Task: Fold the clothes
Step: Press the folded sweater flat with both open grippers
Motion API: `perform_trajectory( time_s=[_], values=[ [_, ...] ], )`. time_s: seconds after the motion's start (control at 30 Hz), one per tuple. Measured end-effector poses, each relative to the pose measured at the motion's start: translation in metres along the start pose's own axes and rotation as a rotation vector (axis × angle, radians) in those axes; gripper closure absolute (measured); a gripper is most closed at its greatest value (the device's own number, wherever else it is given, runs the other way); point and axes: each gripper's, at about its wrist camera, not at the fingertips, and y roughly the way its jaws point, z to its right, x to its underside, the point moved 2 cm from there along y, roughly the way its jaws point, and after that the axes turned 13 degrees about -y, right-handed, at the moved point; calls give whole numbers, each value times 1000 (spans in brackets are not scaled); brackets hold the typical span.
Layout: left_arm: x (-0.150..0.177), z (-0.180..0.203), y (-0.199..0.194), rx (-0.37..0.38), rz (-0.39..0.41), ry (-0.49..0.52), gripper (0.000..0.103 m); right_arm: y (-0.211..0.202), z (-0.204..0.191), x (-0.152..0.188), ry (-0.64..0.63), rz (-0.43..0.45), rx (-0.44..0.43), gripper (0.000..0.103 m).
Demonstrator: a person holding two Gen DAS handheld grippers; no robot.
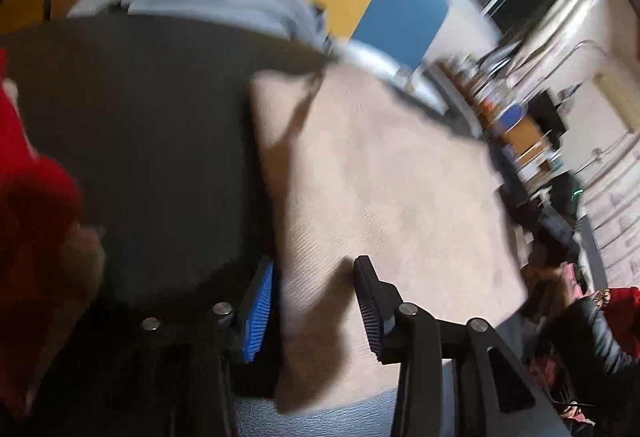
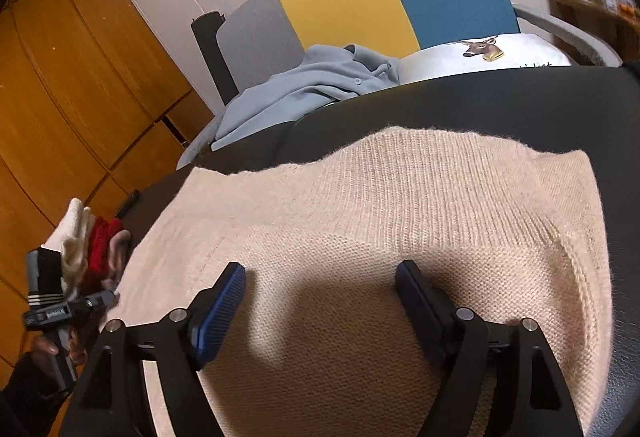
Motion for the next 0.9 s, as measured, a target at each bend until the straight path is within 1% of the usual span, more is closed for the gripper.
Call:
perform_trajectory(
  time_s=[0.03, 0.07, 0.1, 0.2, 0.23, 0.27, 0.37, 0.4, 0.43, 0.47, 0.5, 0.53, 0.57, 0.63, 0.67, 0.7, 0.73, 0.77, 0.9],
  values=[
    [0, 0, -4, 10, 10, -3, 82, 0, 0, 0, 0, 1, -6, 21],
    [-1, 2, -9, 12, 19, -6, 94, 0, 0, 0, 0, 1, -8, 20],
    [-1, 3, -16, 23, 33, -10, 95, 0, 0, 0, 0, 1, -10, 20],
    [1, 10, -52, 118, 109, -24, 101, 0, 0, -1, 3, -6, -13, 20],
    [5, 11, -63, 144, 128, -26, 101, 0, 1, -1, 9, -1, -22, 20],
    [10, 10, -70, 156, 136, -29, 101, -1, 2, 0, 15, 5, -31, 20],
    [30, -4, -58, 81, 84, -40, 101, -2, 6, 1, 36, 22, -55, 20],
    [39, -13, -46, 29, 47, -53, 101, -2, 7, 1, 39, 23, -61, 20],
    [44, -21, -37, -8, 25, -70, 100, -2, 8, 0, 41, 25, -66, 20],
    [47, -26, -35, -11, 22, -98, 100, -1, 8, 0, 41, 24, -70, 20],
    [47, -30, -38, 12, 36, -141, 98, -1, 8, 0, 39, 24, -72, 20],
    [46, -32, -42, 16, 54, -169, 97, -1, 8, 0, 36, 24, -75, 18],
    [43, -29, -48, -20, 81, -165, 95, -1, 7, 0, 34, 24, -77, 18],
    [37, -20, -61, -88, 142, -151, 95, -1, 7, 0, 36, 26, -80, 18],
    [32, -10, -71, -110, 192, -123, 94, -1, 7, 0, 36, 28, -81, 17],
    [27, 0, -76, -117, 225, -98, 89, -1, 7, 1, 37, 30, -86, 17],
    [23, 11, -70, -96, 224, -79, 85, -1, 6, 1, 36, 31, -88, 16],
    [18, 21, -64, -74, 223, -60, 84, -1, 6, 0, 35, 31, -89, 16],
    [-1, 62, -37, 6, 217, 13, 84, 0, 6, 0, 32, 32, -93, 14]
  ],
)
